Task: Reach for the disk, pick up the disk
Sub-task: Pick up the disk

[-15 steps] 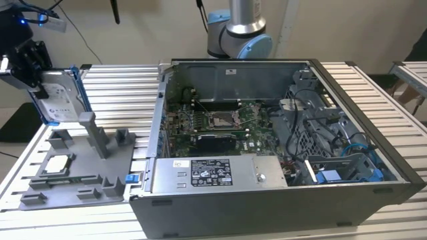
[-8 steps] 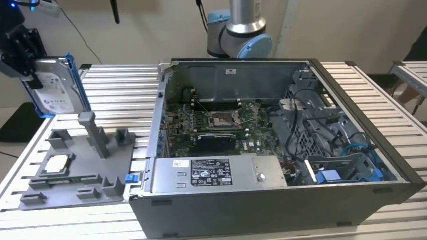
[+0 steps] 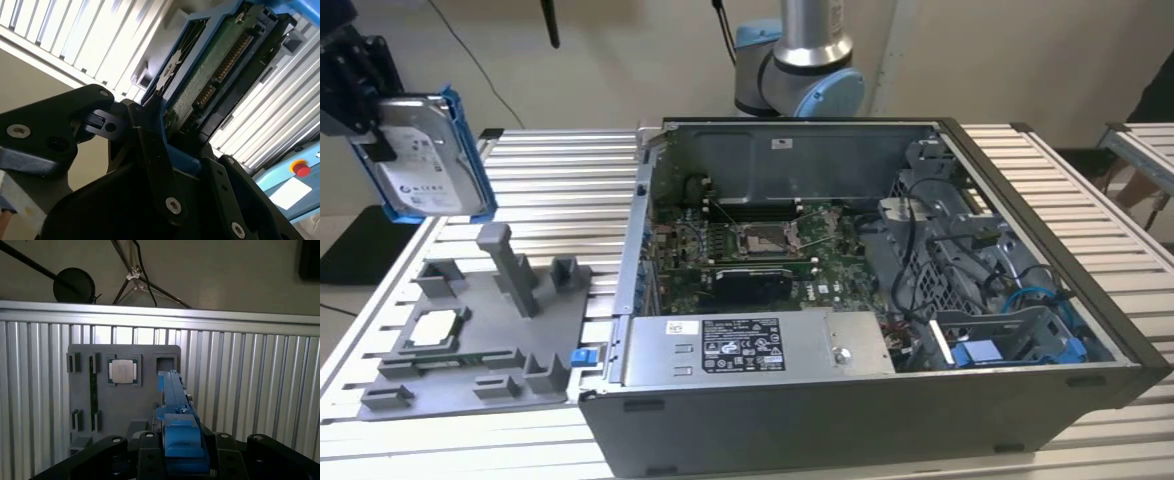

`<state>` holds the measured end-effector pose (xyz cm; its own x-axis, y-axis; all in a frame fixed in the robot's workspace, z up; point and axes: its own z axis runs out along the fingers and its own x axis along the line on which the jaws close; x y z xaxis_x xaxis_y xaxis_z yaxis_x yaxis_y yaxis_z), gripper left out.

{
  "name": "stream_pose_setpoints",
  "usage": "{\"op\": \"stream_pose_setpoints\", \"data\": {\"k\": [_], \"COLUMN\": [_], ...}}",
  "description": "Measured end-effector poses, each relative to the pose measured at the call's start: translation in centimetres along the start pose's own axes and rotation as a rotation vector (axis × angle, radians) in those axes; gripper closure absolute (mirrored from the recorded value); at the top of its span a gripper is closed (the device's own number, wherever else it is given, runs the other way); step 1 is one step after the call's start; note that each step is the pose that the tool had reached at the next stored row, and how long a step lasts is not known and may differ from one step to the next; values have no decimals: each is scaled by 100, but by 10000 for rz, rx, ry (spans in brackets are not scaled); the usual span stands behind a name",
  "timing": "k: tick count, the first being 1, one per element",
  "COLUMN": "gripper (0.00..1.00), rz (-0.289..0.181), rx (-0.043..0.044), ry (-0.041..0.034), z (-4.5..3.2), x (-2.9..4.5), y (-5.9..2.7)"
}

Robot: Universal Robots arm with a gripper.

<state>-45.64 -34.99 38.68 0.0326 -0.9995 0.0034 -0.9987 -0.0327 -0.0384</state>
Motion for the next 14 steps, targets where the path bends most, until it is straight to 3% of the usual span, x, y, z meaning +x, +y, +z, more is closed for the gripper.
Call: {"op": "stream_pose_setpoints", "data": {"k": [14], "gripper": [100], "rz": [0], "rx": [110], "ry": [4], "z": [-361], "x": [1], "y": [-13]}}
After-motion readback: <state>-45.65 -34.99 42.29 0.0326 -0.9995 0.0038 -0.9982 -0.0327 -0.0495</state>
